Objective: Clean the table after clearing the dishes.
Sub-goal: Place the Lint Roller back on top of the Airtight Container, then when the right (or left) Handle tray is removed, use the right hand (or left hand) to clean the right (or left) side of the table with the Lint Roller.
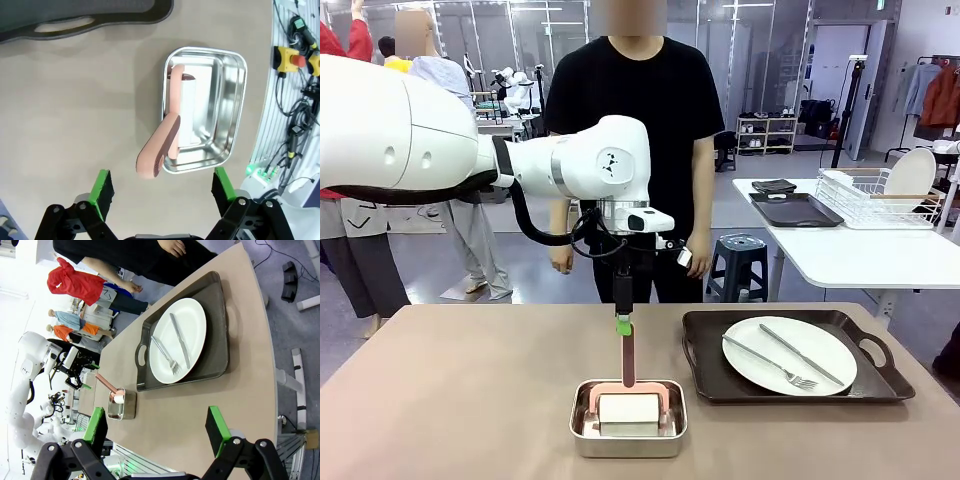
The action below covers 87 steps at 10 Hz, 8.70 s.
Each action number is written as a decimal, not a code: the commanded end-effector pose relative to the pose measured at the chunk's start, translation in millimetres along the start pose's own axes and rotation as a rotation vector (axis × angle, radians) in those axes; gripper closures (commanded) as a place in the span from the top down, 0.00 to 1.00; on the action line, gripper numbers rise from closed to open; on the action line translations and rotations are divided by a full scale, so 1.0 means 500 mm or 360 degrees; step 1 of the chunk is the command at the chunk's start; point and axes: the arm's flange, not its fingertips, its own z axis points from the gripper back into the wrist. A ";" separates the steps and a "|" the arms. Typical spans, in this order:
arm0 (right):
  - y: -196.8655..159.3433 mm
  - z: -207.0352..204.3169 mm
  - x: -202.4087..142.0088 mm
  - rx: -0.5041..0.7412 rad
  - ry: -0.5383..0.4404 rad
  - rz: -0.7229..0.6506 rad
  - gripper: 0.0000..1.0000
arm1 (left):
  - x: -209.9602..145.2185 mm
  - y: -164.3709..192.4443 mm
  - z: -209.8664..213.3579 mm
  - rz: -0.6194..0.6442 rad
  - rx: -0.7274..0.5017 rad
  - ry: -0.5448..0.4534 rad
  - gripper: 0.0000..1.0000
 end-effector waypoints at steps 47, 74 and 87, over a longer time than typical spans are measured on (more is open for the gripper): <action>0.005 0.005 -0.003 0.0016 -0.0008 0.0009 1.00 | -1.224 -0.392 -0.062 0.2190 -0.0066 -0.2702 1.00; 0.567 -0.774 0.048 -0.0421 0.1198 0.1301 1.00 | -1.224 -0.392 -0.062 0.2190 -0.0066 -0.2702 1.00; 0.697 -1.021 0.008 -0.0197 0.1630 0.1784 1.00 | -1.224 -0.392 -0.062 0.2190 -0.0066 -0.2702 1.00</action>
